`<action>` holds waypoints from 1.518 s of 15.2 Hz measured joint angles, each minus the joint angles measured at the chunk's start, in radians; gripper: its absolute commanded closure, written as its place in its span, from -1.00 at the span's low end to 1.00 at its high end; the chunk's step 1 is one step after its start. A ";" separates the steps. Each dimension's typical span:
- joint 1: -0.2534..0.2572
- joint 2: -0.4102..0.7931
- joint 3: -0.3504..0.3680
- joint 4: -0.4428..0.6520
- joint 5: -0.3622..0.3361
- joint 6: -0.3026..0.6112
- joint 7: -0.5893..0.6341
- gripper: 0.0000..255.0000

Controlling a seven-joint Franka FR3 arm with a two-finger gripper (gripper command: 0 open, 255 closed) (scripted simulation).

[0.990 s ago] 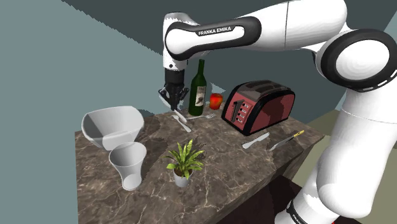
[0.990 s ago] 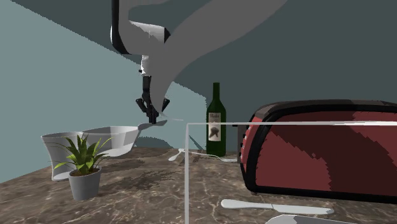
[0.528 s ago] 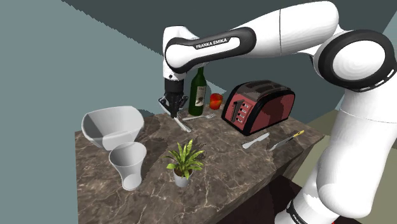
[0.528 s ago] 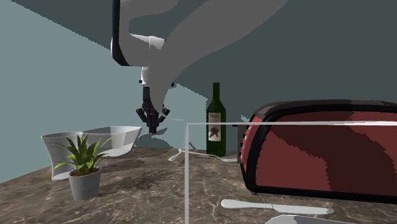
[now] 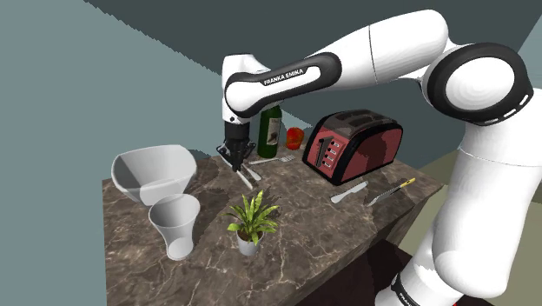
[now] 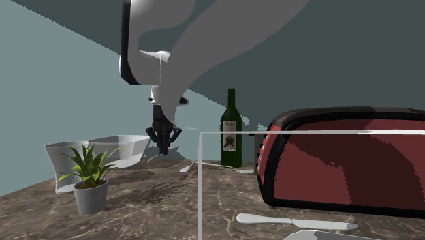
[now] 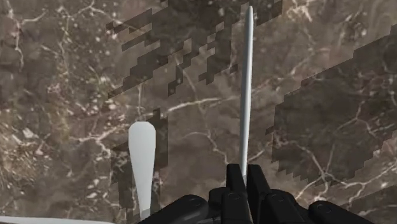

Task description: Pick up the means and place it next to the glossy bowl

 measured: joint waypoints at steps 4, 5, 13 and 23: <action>0.001 0.014 -0.001 -0.039 -0.003 0.053 0.002 1.00; 0.001 0.022 -0.001 -0.042 -0.005 0.063 0.002 1.00; 0.002 0.041 -0.003 -0.061 -0.009 0.102 0.004 1.00; 0.001 0.021 -0.001 -0.013 -0.005 0.036 0.002 -1.00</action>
